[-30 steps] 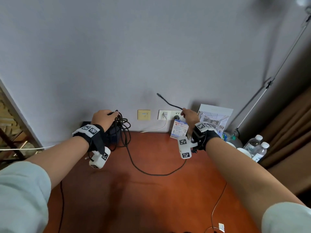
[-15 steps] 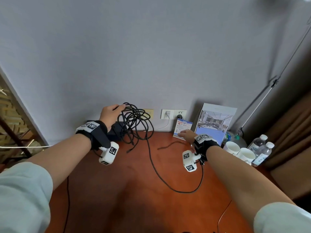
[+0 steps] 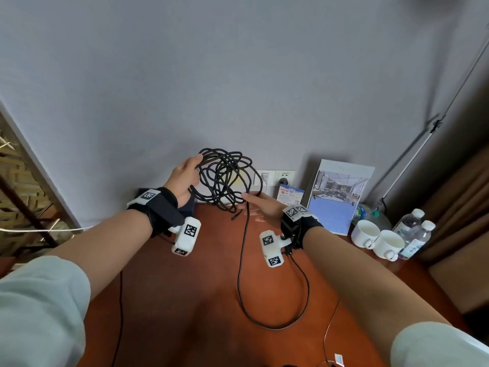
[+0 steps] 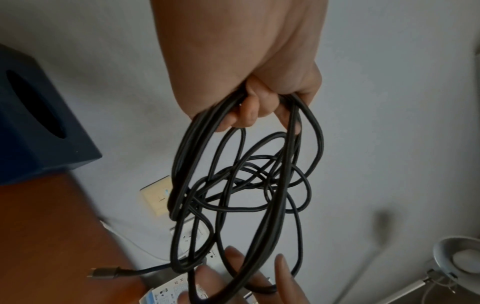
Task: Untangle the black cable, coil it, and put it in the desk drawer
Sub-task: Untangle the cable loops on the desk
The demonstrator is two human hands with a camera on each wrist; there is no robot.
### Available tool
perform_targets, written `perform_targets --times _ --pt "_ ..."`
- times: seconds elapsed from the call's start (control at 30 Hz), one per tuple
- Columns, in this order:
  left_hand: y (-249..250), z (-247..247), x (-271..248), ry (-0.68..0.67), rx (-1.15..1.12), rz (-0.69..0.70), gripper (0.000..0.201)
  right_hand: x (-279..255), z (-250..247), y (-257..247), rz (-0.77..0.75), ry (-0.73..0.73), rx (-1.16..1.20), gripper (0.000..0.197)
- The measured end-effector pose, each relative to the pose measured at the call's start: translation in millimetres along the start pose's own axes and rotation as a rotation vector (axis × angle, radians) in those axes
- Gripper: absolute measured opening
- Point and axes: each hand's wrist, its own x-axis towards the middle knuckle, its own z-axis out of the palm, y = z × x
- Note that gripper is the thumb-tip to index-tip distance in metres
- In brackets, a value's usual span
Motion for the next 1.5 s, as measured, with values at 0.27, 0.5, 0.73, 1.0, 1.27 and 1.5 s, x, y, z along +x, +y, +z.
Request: perform_targets --times 0.27,0.5,0.73,1.0,1.27,1.5 --pt "0 5 -2 -0.123 0.007 -0.13 0.025 9 -7 -8 -0.161 0.133 0.277 0.021" --pt "-1 7 -4 -0.193 0.474 -0.023 0.046 7 -19 -12 -0.246 0.176 0.052 0.026" --pt "-4 20 0 -0.285 0.987 0.35 0.042 9 -25 -23 -0.297 0.242 -0.145 0.026" --pt "3 29 7 -0.196 0.998 0.463 0.028 14 -28 -49 -0.262 0.298 -0.226 0.031" --pt "3 25 14 -0.145 0.927 0.501 0.044 23 -25 -58 -0.325 0.328 -0.108 0.029" --pt "-2 21 18 -0.083 0.885 0.423 0.025 26 -25 -57 -0.453 0.503 -0.187 0.019"
